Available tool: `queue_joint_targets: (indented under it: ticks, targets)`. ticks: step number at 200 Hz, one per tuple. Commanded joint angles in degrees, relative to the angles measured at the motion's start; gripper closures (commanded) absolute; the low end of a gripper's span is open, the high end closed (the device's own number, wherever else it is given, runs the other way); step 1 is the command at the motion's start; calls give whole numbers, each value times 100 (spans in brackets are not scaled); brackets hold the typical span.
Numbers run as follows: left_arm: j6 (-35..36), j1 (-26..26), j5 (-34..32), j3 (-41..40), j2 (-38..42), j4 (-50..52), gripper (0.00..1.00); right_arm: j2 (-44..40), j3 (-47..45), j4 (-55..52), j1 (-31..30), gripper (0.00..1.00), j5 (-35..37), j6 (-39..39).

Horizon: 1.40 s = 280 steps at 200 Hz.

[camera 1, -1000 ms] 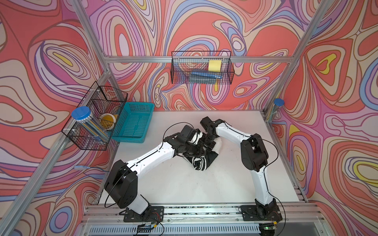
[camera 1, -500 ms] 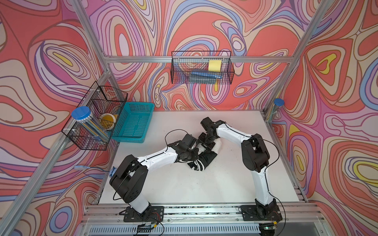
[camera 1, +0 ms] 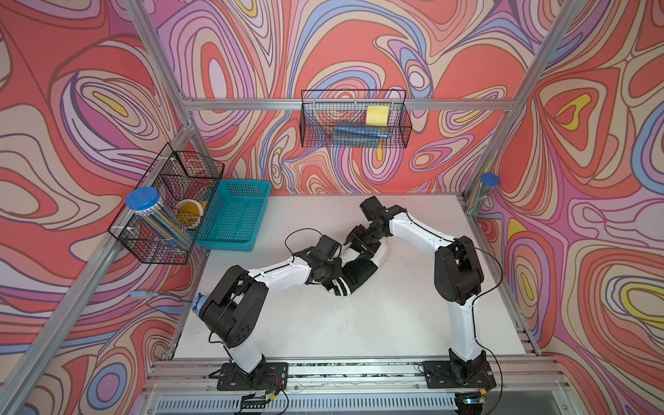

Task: Roll up the pillowcase
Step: Roll the pillowcase at the center of the board.

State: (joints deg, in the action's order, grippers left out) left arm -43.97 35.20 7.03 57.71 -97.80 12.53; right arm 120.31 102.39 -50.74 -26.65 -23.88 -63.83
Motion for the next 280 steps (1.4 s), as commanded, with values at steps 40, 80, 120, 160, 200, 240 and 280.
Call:
queue_joint_targets:
  ticks: [40,80,120,160,200,240,280]
  targets:
    - [124,-183,397,282,-535,409,100,-1577,-1519,-46,212,28,374,497]
    - [34,-305,956,505,-855,454,100,-2248,-2857,830,106,24,325,634]
    - [-33,-328,1308,705,-1061,490,100,-1944,-3430,2072,29,23,313,537]
    - [48,-342,1581,703,-1092,551,100,-1126,-3557,3125,26,24,626,730]
    - [140,-426,2035,818,-1270,645,100,-588,-3580,3657,-13,41,629,878]
    - [75,-443,2504,991,-1351,631,100,-641,-2619,1895,-131,96,1054,1244]
    - [152,-447,2481,1042,-739,852,58,-1175,-2118,-826,-165,100,1988,1793]
